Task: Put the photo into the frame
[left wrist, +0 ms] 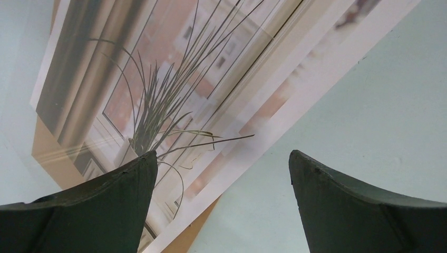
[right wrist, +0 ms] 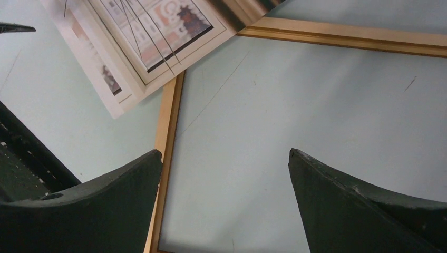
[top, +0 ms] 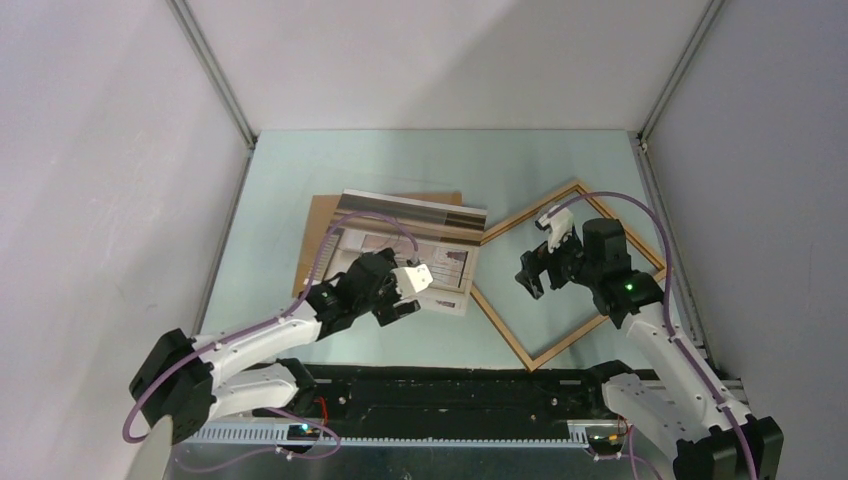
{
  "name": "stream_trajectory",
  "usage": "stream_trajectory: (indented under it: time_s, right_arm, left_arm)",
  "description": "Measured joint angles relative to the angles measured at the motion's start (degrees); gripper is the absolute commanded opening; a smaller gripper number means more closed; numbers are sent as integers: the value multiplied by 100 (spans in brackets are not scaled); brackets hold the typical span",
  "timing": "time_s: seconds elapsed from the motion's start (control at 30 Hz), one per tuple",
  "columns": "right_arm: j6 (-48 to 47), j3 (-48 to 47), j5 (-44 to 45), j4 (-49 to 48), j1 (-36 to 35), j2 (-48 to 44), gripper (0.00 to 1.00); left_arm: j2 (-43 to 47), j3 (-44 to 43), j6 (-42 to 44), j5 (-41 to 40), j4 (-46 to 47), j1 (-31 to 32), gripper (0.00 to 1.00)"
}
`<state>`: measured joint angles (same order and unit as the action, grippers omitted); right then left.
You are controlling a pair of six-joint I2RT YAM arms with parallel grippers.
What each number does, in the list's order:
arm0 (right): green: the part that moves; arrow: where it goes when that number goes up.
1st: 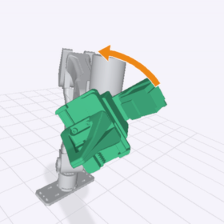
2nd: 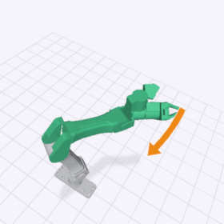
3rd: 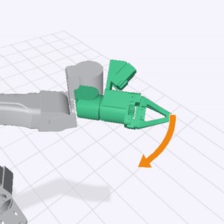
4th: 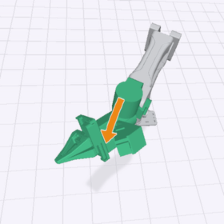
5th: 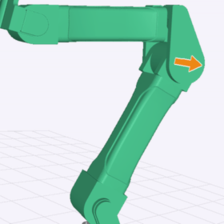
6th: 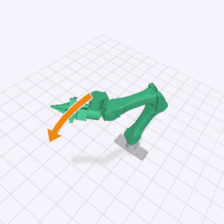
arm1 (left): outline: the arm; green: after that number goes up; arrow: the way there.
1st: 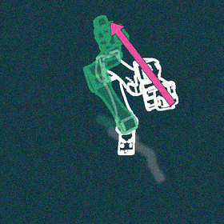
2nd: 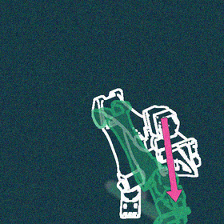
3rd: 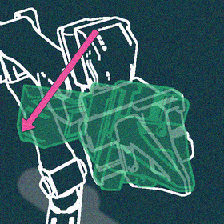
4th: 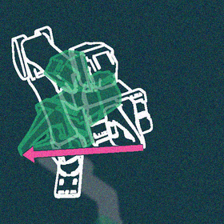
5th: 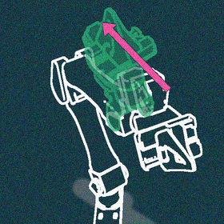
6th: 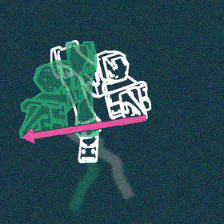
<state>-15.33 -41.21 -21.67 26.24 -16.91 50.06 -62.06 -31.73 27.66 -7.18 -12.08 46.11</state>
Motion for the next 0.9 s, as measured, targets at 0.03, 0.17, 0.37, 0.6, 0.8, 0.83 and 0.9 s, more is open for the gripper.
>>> stream_trajectory:
  time_s: [0.03,0.17,0.37,0.6,0.8,0.83,0.9]
  right_arm:
    - [-26,28,0,9,-4,-61,95]
    - [-129,181,24,11,-111,-59,97]
    - [-153,286,52,20,-297,179,97]
    - [-192,297,85,15,-356,212,98]
    - [-232,297,85,11,-356,212,98]
    - [-234,297,85,11,-356,212,98]
    - [-236,297,85,11,-356,212,98]
  left_arm:
    - [-44,2,0,-20,9,0,98]
    - [-293,4,2,-136,103,42,98]
    - [-892,4,4,-407,345,293,98]
    - [-1427,-74,76,-776,575,669,98]
    - [-2050,-514,90,-1189,726,752,98]
    - [-2151,-581,92,-1274,752,772,97]
    - [-2312,-693,96,-1443,780,826,95]
